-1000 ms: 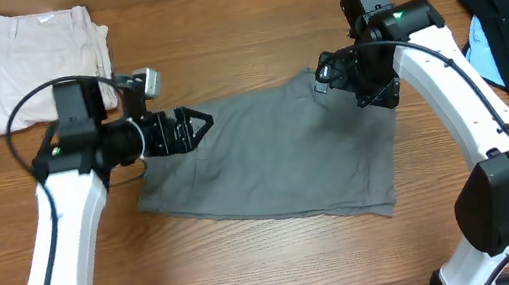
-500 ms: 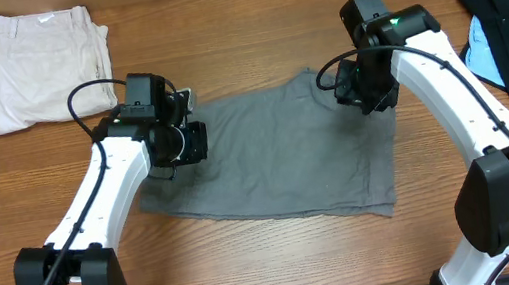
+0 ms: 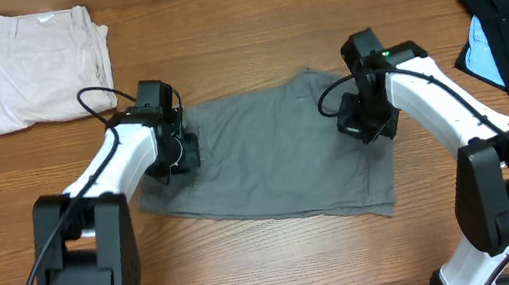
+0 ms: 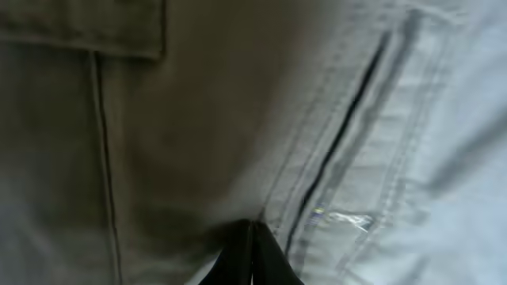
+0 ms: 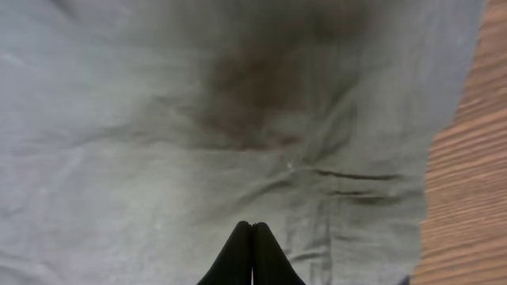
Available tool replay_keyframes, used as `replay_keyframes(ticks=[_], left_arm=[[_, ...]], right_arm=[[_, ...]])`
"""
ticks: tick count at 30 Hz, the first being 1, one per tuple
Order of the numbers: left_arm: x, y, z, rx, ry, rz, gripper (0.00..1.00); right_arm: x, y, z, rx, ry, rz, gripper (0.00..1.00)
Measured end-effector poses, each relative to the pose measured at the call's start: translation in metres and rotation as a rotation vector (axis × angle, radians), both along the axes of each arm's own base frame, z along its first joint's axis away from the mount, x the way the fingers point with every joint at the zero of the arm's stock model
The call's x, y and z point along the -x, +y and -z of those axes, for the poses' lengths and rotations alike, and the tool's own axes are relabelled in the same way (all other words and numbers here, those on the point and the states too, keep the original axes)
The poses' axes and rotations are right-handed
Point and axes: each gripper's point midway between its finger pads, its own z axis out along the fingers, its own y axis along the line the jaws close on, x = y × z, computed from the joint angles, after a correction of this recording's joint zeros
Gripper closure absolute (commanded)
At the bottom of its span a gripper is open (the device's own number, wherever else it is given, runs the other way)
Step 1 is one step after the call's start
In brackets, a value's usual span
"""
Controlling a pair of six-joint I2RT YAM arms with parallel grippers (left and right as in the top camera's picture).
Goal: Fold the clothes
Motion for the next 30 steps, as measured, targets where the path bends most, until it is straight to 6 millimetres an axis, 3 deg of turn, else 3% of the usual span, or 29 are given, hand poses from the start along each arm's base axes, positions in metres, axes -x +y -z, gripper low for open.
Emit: replay_keyframes(ticks=[5,14,22,30], left_arm=[[-0.004,0.01,0.002,-0.023,-0.01,-0.021,0.96],[-0.002,0.051,0.003,-0.027,0.022,-0.165,0.96],[-0.003,0.056,0.004,-0.012,0.02,-0.194,0.96],[0.006,0.07,0.005,-0.005,0.065,-0.337,0.96]], right_arm=[[0.011,-0.001,0.018,-0.005,0.02,0.016,0.96],[0.023,0.003,0.043,-0.044,0.032,0.035,0.96],[0.025,0.005,0.046,-0.052,0.034,0.066,0.96],[0.021,0.007,0.046,-0.065,0.022,0.093,0.96]])
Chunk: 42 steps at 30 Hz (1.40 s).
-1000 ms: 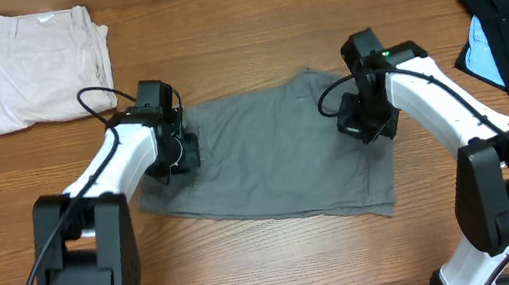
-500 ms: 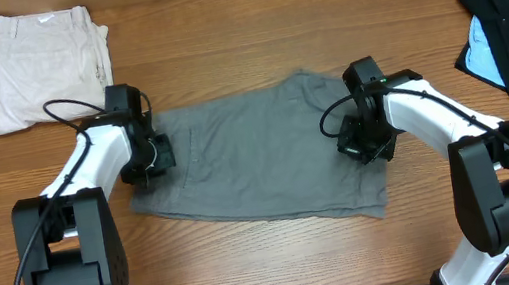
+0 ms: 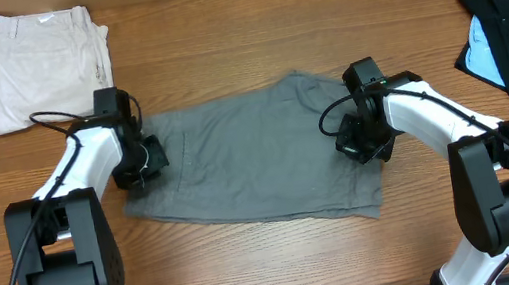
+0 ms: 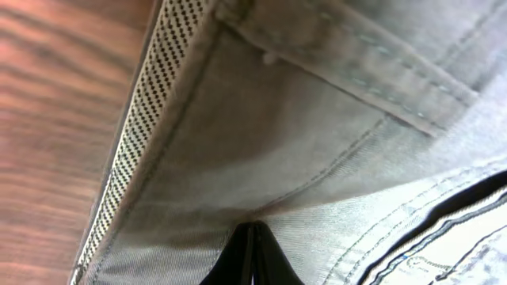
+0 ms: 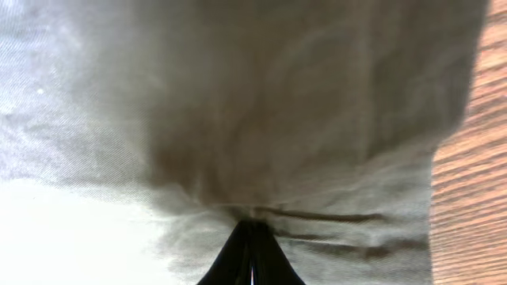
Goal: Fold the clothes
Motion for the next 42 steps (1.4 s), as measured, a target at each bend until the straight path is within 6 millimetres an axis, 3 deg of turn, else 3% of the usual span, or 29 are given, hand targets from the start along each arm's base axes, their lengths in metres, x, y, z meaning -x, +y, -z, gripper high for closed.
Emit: replay_keyframes(ticks=[8,15,23,30,33,36,38,39,40,41,42], left_arm=[[0.019,0.01,0.001,0.002,0.076,-0.059,0.96],[0.042,0.019,0.001,-0.051,0.173,-0.131,0.96],[0.045,0.019,0.003,-0.053,0.184,-0.216,0.96],[0.043,0.019,0.003,-0.052,0.17,-0.242,0.96],[0.045,0.019,0.001,-0.053,0.181,-0.242,0.96],[0.05,0.021,-0.01,-0.067,0.221,-0.242,0.96],[0.044,0.023,-0.021,-0.074,0.221,-0.243,0.96],[0.039,0.024,-0.028,-0.077,0.212,-0.243,0.96],[0.032,0.026,-0.037,-0.079,0.198,-0.244,0.95],[0.027,0.027,-0.043,-0.08,0.185,-0.244,0.91],[0.022,0.028,-0.05,-0.083,0.173,-0.244,0.71]], right_arm=[[-0.017,0.005,0.001,-0.022,-0.063,0.014,0.96],[-0.046,0.009,0.001,-0.067,-0.167,0.041,0.96],[-0.074,-0.024,-0.002,-0.071,-0.249,0.138,0.96],[-0.069,-0.034,-0.002,-0.039,-0.213,0.132,0.96],[-0.072,-0.035,-0.015,-0.026,-0.184,0.121,0.96],[-0.085,-0.036,-0.045,-0.012,-0.192,0.113,0.95],[-0.093,-0.037,-0.067,-0.004,-0.201,0.105,0.88],[-0.097,-0.038,-0.081,0.001,-0.206,0.102,0.75],[-0.101,-0.037,-0.093,-0.001,-0.214,0.099,0.22],[-0.103,-0.037,-0.103,0.001,-0.223,0.093,0.0],[-0.104,-0.037,-0.112,0.002,-0.225,0.089,0.0]])
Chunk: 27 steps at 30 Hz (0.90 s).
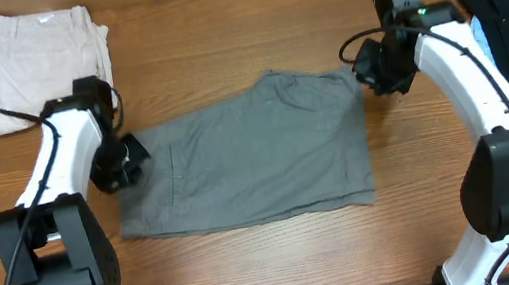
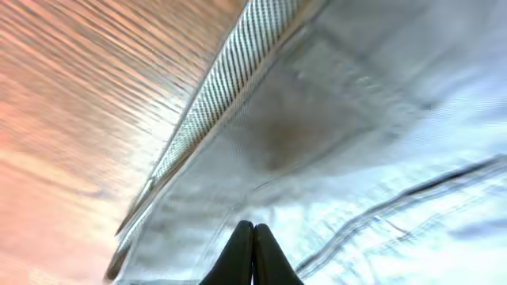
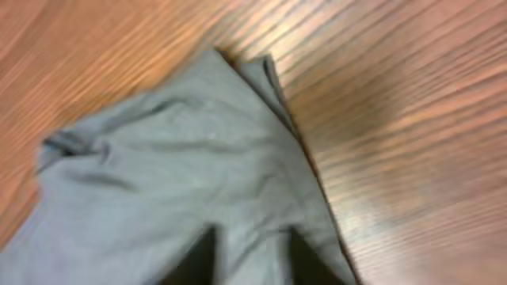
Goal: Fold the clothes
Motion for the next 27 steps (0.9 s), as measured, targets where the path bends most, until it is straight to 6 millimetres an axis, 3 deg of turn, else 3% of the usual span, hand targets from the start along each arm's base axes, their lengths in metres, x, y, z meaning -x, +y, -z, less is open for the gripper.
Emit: replay_keyframes(ticks=[1,2,4,10,17,23,27], left_arm=[[-0.006,0.001,-0.007,-0.004,-0.015,0.009,0.31],[-0.011,0.002,-0.013,-0.007,-0.032,0.026,0.1],[-0.017,0.003,-0.018,-0.012,-0.052,0.056,0.0],[-0.027,0.022,-0.019,0.02,-0.101,0.151,0.0],[-0.033,0.045,-0.015,0.176,-0.209,0.199,0.0],[-0.035,0.034,0.008,0.314,-0.242,0.277,0.0],[-0.034,0.03,0.034,0.363,-0.2,0.287,0.0]], right_arm=[[-0.001,0.0,-0.008,0.003,-0.005,-0.005,0.0],[-0.001,0.0,-0.014,0.007,-0.006,-0.017,0.0],[0.004,-0.001,-0.018,0.013,0.01,-0.041,0.0],[0.019,-0.002,-0.016,0.031,0.064,-0.109,0.0],[0.02,-0.003,-0.015,0.037,0.066,-0.135,0.0],[0.019,-0.003,-0.015,0.039,0.063,-0.139,0.0],[0.018,-0.003,-0.016,0.039,0.057,-0.139,0.0]])
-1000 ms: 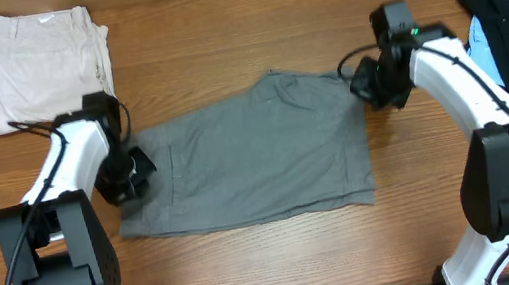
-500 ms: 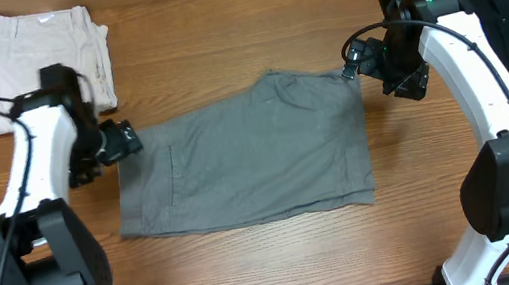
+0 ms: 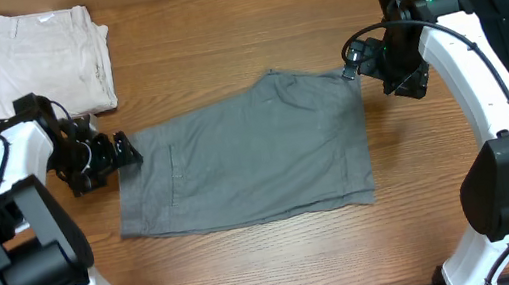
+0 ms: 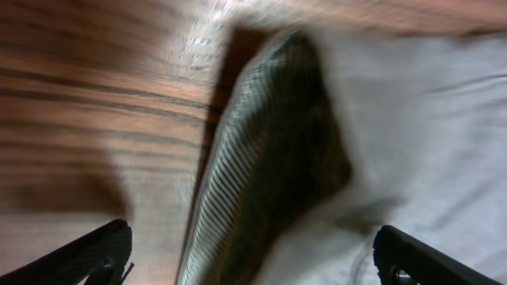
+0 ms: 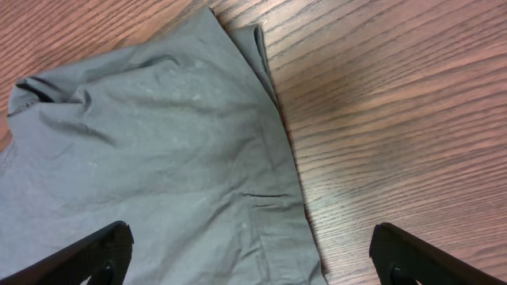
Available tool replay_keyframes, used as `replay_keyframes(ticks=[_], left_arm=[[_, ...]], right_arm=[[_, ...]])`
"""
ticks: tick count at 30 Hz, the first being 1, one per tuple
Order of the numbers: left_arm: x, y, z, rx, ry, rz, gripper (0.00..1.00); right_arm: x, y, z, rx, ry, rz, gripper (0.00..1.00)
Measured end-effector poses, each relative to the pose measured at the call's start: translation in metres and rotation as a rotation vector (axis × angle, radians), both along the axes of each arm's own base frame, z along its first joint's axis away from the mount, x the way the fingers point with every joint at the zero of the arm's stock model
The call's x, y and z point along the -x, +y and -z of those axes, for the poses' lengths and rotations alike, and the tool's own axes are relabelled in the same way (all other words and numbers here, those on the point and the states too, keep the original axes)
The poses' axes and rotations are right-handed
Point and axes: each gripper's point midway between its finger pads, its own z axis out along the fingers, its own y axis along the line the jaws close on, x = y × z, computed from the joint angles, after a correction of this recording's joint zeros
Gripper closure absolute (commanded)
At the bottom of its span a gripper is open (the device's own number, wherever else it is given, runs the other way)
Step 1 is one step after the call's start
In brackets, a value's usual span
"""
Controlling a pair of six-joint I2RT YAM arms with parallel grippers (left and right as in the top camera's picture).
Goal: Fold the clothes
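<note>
A pair of grey shorts [image 3: 247, 159] lies spread flat in the middle of the wooden table [image 3: 237, 24]. My left gripper [image 3: 124, 150] is open at the shorts' left edge. In the left wrist view its gap [image 4: 253, 261] spans the striped inside of the waistband [image 4: 238, 182], and nothing is pinched. My right gripper [image 3: 355, 60] hovers open by the top right corner of the shorts. In the right wrist view the gap [image 5: 253, 261] spans the grey cloth [image 5: 158, 158] and bare wood, with the fingers [image 5: 103, 249] wide apart.
A folded beige garment [image 3: 36, 69] lies at the back left. A black garment lies over a light blue one along the right edge. Bare wood runs in front of and behind the shorts.
My left gripper has let go of the waistband and now stands wide open, its arm further left. The right gripper's fingers are spread wider. The shorts have not moved.
Both grippers were shut on the grey shorts, which lay skewed. A second later the shorts lay further left. Then they lay straight and flat, the left gripper still shut at the waistband and the right one off at the top right corner. Now both are open.
</note>
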Motion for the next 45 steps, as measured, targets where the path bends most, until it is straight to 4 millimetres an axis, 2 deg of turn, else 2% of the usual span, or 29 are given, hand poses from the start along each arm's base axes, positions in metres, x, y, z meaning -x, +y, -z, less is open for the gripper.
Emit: replay_keyframes(ticks=[1,4,13,17,18,21,23,24,25,32,38,41,42,43,45], left_arm=[[0.002,-0.002,0.006,0.013,0.021,0.004,0.0],[-0.001,-0.001,0.008,0.016,0.021,0.007,0.01],[-0.002,-0.002,0.013,0.015,0.042,0.022,0.23],[-0.004,-0.013,0.014,0.019,0.044,0.066,0.27],[-0.004,-0.018,0.014,0.023,0.044,0.081,0.38],[-0.005,-0.031,0.016,0.03,0.041,0.125,0.62],[-0.003,-0.041,0.019,0.047,0.05,0.145,0.73],[-0.003,-0.042,0.02,0.05,0.049,0.153,0.82],[-0.003,-0.044,0.021,0.058,0.049,0.158,0.94],[-0.003,-0.046,0.021,0.077,0.066,0.137,0.96],[0.001,-0.036,0.016,0.048,0.196,0.072,0.96],[-0.007,-0.016,-0.004,-0.053,0.255,0.028,0.96],[-0.014,-0.008,-0.018,-0.092,0.249,0.014,0.96],[-0.015,-0.007,-0.021,-0.098,0.248,0.01,0.96],[-0.02,-0.002,-0.046,-0.121,0.251,0.002,0.96]], right_arm=[[0.0,0.0,0.0,0.0,0.0,0.0,0.0],[0.0,0.0,0.0,0.001,-0.001,0.0,0.0],[-0.002,-0.001,0.0,0.004,-0.01,0.001,0.0],[-0.002,-0.001,0.0,0.007,-0.01,0.001,0.0],[-0.002,-0.001,0.0,0.007,-0.01,0.002,0.0],[-0.002,-0.001,0.0,0.007,-0.009,0.001,0.0],[-0.002,-0.001,0.0,0.007,-0.008,0.002,0.0],[-0.002,-0.001,0.0,0.007,-0.008,0.002,0.0],[-0.002,-0.001,0.0,0.007,-0.008,0.002,0.0],[-0.001,-0.001,0.0,0.007,-0.004,0.002,0.0],[0.007,-0.002,0.001,0.011,0.028,0.001,0.0],[0.013,-0.003,0.002,0.013,0.053,0.001,0.01],[0.013,-0.003,0.002,0.013,0.052,0.001,0.01],[0.012,-0.002,0.002,0.012,0.049,0.001,0.02],[0.011,-0.001,0.005,0.011,0.045,-0.001,0.04]])
